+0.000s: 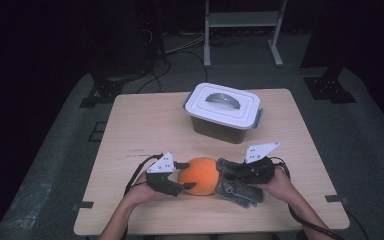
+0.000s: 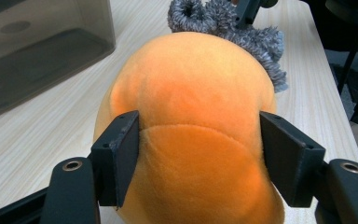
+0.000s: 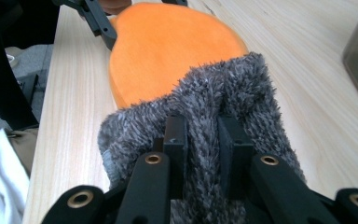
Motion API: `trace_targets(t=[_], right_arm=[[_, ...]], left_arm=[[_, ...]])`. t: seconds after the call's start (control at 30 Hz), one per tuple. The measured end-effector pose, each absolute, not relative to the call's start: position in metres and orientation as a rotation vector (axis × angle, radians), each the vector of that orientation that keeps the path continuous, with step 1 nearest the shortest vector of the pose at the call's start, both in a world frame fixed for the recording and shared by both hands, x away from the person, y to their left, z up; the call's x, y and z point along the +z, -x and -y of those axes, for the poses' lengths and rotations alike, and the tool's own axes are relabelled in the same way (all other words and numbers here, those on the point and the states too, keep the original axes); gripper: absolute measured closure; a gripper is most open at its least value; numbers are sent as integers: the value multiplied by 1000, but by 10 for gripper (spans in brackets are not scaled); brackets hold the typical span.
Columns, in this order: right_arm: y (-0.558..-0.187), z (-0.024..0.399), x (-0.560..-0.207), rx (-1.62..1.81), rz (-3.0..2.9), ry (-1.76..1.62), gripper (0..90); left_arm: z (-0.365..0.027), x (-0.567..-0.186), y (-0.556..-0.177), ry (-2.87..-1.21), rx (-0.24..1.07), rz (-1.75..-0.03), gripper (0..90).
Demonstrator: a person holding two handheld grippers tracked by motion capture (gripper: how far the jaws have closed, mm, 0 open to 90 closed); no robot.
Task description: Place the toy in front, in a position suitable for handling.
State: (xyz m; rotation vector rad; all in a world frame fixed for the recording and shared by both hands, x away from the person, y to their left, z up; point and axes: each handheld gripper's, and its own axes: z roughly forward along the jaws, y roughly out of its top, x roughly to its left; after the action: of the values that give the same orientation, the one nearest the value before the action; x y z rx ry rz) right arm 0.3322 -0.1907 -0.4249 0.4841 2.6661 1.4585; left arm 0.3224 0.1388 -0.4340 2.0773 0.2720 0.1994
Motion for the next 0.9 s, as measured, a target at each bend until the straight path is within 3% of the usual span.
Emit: trace_targets(t=[0.27,0.43,0.67,0.9], right_arm=[[-336,174,-409,1533,-2638,-403,749],[-331,166,-412,1556,-2649,-388,749],[-324,148,-402,1518,-2658,-281,750],[-327,178,-422,1491,-2658,-426,750]], left_arm=[[-134,-433,-320,-2084,208,-259,313],[-136,-429,-322,-2071,158,-347,182],[-136,-429,-319,-2097,176,-315,257],[-134,-424,-319,-2112,188,-314,249]])
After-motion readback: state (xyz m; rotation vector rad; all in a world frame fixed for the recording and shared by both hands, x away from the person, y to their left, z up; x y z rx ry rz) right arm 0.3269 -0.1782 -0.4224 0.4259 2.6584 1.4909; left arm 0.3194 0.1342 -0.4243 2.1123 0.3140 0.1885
